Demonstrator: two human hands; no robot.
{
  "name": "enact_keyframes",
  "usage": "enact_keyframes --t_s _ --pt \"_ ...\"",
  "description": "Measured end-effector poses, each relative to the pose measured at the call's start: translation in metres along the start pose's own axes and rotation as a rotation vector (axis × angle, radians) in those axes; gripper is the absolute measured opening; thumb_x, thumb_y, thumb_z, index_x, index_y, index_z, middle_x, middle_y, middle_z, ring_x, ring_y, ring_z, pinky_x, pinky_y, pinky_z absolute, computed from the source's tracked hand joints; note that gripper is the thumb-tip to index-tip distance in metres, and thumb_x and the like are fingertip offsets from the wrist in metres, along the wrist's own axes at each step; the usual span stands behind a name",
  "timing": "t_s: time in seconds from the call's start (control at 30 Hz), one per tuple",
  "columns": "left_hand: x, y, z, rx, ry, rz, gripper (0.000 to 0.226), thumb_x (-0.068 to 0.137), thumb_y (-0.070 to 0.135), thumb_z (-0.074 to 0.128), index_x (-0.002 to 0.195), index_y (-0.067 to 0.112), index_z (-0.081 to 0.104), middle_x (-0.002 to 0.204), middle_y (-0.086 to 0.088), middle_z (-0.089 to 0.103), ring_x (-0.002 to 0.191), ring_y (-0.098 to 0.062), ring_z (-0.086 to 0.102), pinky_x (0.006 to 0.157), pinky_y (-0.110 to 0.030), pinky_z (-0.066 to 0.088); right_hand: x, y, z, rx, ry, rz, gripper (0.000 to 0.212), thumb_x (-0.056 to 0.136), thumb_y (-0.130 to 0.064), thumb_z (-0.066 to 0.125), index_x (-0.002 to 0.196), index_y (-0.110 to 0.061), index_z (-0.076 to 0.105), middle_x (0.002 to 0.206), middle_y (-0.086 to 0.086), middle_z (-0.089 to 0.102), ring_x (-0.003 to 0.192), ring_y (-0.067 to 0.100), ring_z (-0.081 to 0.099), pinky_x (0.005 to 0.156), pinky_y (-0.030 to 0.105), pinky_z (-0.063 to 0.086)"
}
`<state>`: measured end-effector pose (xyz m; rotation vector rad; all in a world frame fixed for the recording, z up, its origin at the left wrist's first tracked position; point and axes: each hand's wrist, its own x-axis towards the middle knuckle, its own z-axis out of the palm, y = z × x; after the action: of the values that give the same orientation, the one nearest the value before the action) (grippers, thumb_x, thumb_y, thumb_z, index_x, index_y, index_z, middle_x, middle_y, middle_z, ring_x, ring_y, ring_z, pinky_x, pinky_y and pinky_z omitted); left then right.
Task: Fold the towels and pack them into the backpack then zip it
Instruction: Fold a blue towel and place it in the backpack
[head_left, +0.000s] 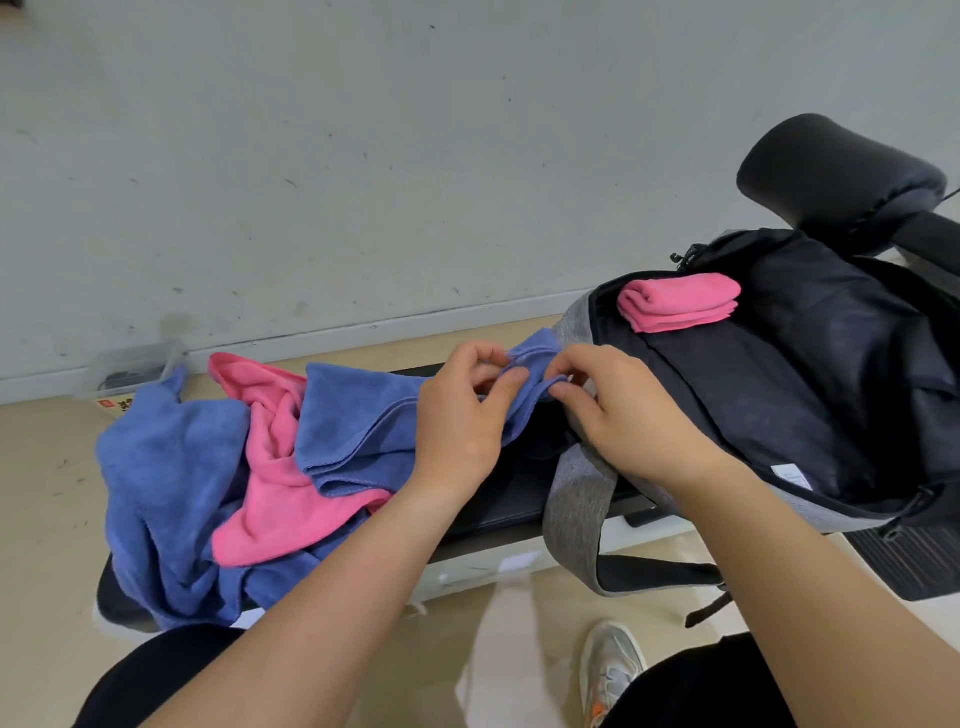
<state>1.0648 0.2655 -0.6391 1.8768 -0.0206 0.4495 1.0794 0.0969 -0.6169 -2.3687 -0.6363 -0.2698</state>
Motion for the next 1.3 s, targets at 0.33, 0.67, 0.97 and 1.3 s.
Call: enact_keyframes --t_s 0.33,0.67,0.97,1.3 --pt "-0.001 0.015 -0.002 -0.035 0.048 0.038 0.018 0.085 0.016 0.075 0.084 0.030 0.064 0.080 0.015 0.071 0.075 -0.005 0.067 0.064 -0.017 0.049 0.002 -0.017 -0.002 0.155 0.101 -0.003 0.010 0.092 -0.010 0.062 0.094 -0.016 0.070 0.084 -0.006 0.064 0.076 0.010 0.058 0.067 0.015 0.043" --pt "0.000 0.011 -0.014 -0.090 -0.144 0.026 0.018 0.094 0.017 0.066 0.107 0.018 0.078 0.103 0.009 0.076 0.102 -0.003 0.069 0.094 -0.030 0.054 0.004 -0.017 -0.002 0.295 0.151 0.136 0.011 0.084 -0.016 0.074 0.085 -0.027 0.074 0.073 -0.010 0.070 0.069 0.014 0.060 0.059 0.012 0.041" --pt "-0.002 0.013 -0.009 -0.224 -0.142 -0.128 0.008 0.088 0.017 0.074 0.096 0.018 0.076 0.089 0.005 0.078 0.089 -0.004 0.073 0.080 -0.016 0.054 0.004 -0.015 0.005 0.211 0.284 0.167 0.020 0.080 -0.027 0.078 0.082 -0.023 0.059 0.078 -0.010 0.056 0.066 0.005 0.048 0.061 0.016 0.040" --pt "0.003 0.010 -0.013 -0.248 -0.087 -0.167 0.010 0.094 0.012 0.065 0.098 0.012 0.075 0.091 0.005 0.077 0.087 0.000 0.071 0.075 -0.010 0.050 0.000 -0.017 0.010 0.221 0.174 0.111 0.011 0.085 -0.015 0.074 0.094 -0.019 0.071 0.089 -0.009 0.066 0.084 0.005 0.062 0.071 0.013 0.048"
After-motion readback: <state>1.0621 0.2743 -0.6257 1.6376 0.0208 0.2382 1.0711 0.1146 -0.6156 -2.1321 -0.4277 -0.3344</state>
